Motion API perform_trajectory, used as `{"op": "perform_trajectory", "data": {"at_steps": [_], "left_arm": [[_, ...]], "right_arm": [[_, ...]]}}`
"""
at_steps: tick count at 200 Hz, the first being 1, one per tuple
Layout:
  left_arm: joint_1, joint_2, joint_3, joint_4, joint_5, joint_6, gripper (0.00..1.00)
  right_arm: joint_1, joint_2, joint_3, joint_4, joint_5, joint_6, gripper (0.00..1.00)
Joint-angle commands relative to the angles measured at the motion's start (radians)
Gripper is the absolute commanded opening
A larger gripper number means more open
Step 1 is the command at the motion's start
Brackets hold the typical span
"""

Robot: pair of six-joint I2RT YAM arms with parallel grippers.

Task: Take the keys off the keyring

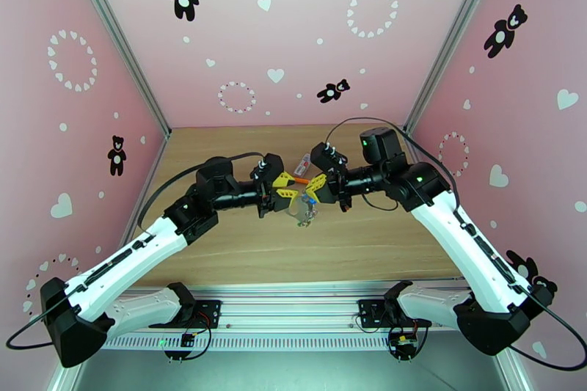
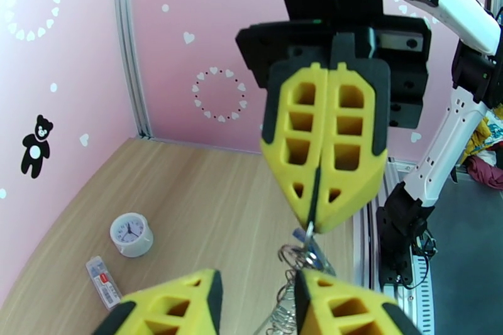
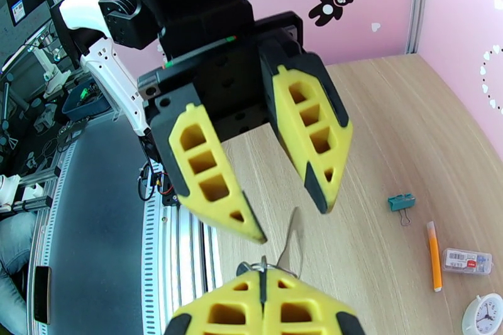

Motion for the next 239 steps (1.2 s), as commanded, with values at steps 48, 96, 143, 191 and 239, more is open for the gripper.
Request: {"op": "perform_trajectory", "data": {"at_steps": [48,96,143,191,239], "left_arm": [[-0.024,0.028,0.034,-0.018,0.039,0.035,0.42],[-0.028,0.045,0.029,0.034,0.031,0.015,0.43],[-0.029,0.04,0.025,0.035,0.008,0.016,0.39],[-0.028,0.014,0.002,0.024,-0.01,0.009,0.32],[-0.028,0.017,0.003,0.02,-0.008,0.009,0.2]], "right_arm": [[-0.002,0.014,0.027,0.054,-0.045,0.0,0.0],[-0.001,0.035,0.027,0.082,-0.067,0.002,0.0],[-0.003,0.032,0.019,0.064,-0.042,-0.016,0.0],[-0.011,0.025,0.012,0.066,-0.031,-0.018,0.0],[-0.013,0.019,0.007,0.074,-0.023,-0.017,0.0]]}}
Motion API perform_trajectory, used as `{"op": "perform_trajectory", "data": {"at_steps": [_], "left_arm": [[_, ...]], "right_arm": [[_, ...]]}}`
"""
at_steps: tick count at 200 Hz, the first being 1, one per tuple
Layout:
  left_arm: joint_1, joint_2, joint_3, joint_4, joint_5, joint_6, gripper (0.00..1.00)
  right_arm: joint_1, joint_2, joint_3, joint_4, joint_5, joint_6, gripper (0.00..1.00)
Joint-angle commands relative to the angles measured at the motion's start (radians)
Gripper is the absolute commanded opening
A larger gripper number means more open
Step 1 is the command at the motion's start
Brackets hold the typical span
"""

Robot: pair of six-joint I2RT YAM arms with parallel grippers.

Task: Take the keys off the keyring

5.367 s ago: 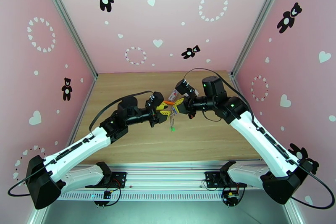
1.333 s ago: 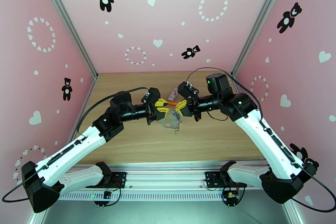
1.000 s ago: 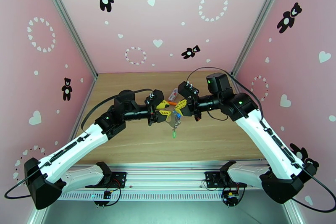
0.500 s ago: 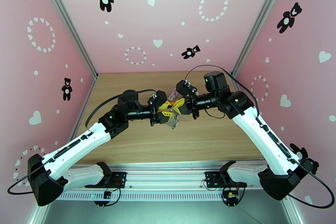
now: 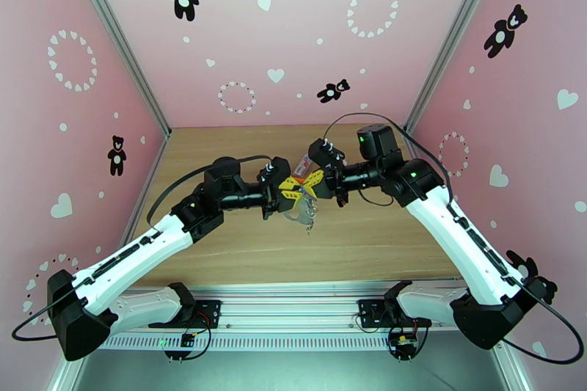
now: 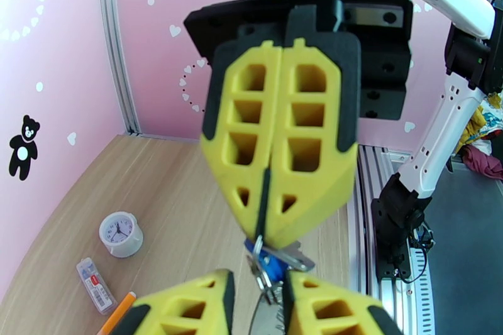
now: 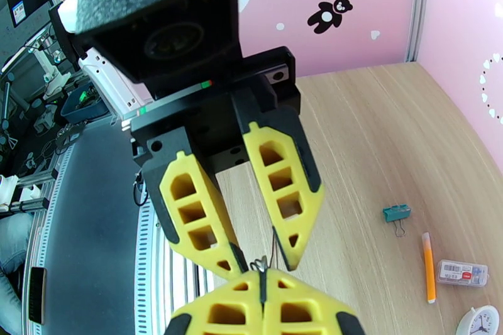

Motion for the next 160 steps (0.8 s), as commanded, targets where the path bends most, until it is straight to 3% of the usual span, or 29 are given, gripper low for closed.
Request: {"op": "perform_trajectory", "data": {"at_steps": [1,74,160], "left_arm": [[-0.008,-0.015,-0.001,0.005,-0.013,-0.001,0.19],[-0.008,-0.019,0.013,-0.021,-0.024,0.016,0.03],[-0.008,-0.078,-0.025,0.055,-0.082,-0.032,0.0]], "right_arm": [[-0.001,-0.017,0.006,0.027,-0.002,-0.009,0.0],[-0.008,-0.048,-0.013,0.021,0.017,-0.012,0.0],[-0.023,-0.097,-0.058,-0.012,0.058,-0.023,0.0]]}}
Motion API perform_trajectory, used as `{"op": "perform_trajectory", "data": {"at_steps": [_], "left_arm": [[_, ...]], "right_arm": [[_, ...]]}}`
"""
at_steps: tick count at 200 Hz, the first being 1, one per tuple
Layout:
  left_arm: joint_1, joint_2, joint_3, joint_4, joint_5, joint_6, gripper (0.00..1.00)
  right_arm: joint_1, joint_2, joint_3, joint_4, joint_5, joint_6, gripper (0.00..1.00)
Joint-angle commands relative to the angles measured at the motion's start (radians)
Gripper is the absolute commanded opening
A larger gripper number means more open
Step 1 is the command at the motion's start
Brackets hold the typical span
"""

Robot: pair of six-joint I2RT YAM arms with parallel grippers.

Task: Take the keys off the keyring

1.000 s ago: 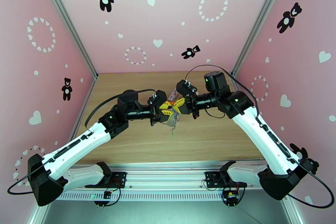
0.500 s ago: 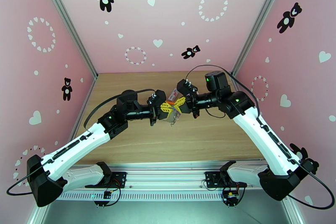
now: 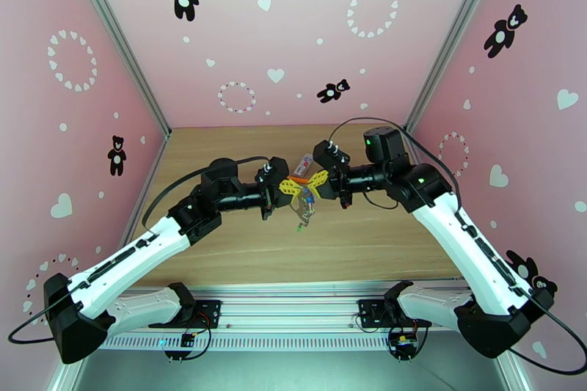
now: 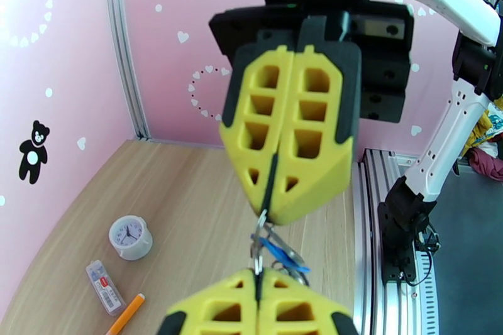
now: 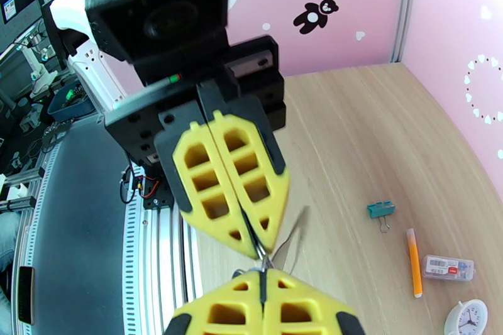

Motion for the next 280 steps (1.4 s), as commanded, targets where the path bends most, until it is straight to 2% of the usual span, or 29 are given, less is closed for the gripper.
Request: {"op": "perform_trajectory", "data": {"at_steps": [1,47,83,199,280], "left_arm": [[-0.001,-0.041,-0.023,0.057,-0.044,-0.038,0.0],[-0.001,-0.037,-0.049,0.201,-0.032,-0.135,0.0],[-0.001,-0.02,-0.082,0.322,-0.088,-0.223,0.0],[-0.001,-0.077,-0.148,0.39,-0.1,-0.247,0.0],[-0.001,-0.077,-0.159,0.475,-0.085,-0.286,0.0]], "right_arm": [[-0.007,-0.034,-0.023,-0.021,0.01,-0.009,0.0],[-0.007,-0.008,-0.022,-0.014,-0.047,0.0,0.0],[0.006,0.014,-0.021,-0.006,-0.067,0.004,0.0],[-0.002,-0.018,-0.009,-0.041,-0.007,-0.023,0.0],[-0.004,0.009,-0.019,-0.064,-0.026,-0.037,0.0]]}}
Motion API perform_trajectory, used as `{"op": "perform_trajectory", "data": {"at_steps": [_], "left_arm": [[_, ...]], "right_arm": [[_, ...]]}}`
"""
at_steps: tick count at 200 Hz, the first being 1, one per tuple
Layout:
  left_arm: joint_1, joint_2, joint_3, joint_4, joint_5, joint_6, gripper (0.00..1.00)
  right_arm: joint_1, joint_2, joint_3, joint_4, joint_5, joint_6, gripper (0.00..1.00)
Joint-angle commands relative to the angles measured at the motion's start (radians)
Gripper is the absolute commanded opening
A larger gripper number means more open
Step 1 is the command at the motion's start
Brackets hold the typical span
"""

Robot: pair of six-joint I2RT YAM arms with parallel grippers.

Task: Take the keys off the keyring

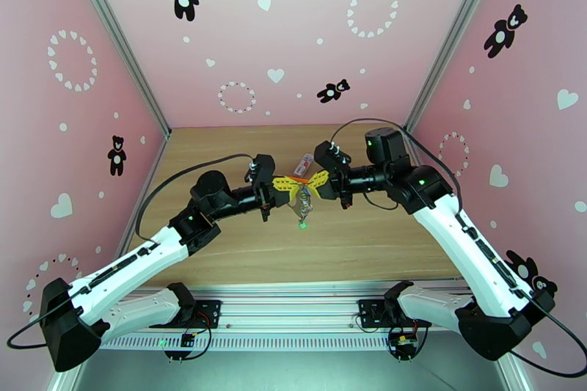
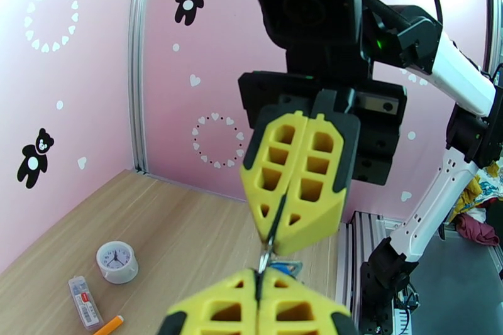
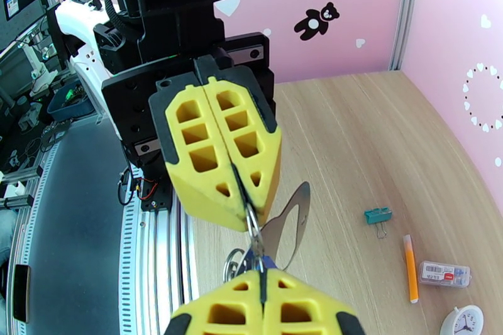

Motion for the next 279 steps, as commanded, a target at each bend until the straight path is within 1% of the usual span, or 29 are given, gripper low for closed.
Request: {"op": "perform_trajectory", "data": {"at_steps": [1,52,86,147,187,200,211,227,233,279], "left_arm": [[0.006,-0.031,0.003,0.131,-0.045,-0.031,0.0],[0.005,-0.022,-0.002,0.171,-0.091,-0.049,0.0],[0.005,-0.015,0.007,0.115,-0.072,-0.024,0.0],[0.005,-0.034,-0.016,0.065,-0.079,-0.008,0.0],[0.006,-0.026,-0.008,0.031,-0.075,-0.002,0.0],[0.005,-0.019,-0.004,0.019,-0.067,0.0,0.02],[0.005,-0.015,0.0,0.007,-0.058,0.003,0.06],[0.005,-0.013,0.007,-0.024,-0.053,0.01,0.19],[0.005,-0.014,0.01,-0.037,-0.049,0.017,0.22],[0.005,-0.02,0.067,-0.185,-0.006,0.089,0.32]], "right_arm": [[-0.001,0.008,-0.008,-0.085,-0.005,-0.022,0.0],[0.003,0.033,-0.014,-0.107,-0.018,-0.034,0.0],[0.003,-0.001,-0.009,-0.067,0.046,-0.026,0.0],[0.003,-0.002,0.063,-0.108,0.105,-0.049,0.0],[0.007,0.006,0.091,-0.124,0.074,-0.051,0.0],[0.011,0.016,0.105,-0.14,0.075,-0.062,0.0],[0.012,0.02,0.11,-0.143,0.077,-0.065,0.0],[0.015,0.02,0.113,-0.145,0.076,-0.067,0.0],[0.015,0.02,0.115,-0.147,0.077,-0.068,0.0],[0.018,0.036,0.14,-0.201,0.079,-0.1,0.0]]}}
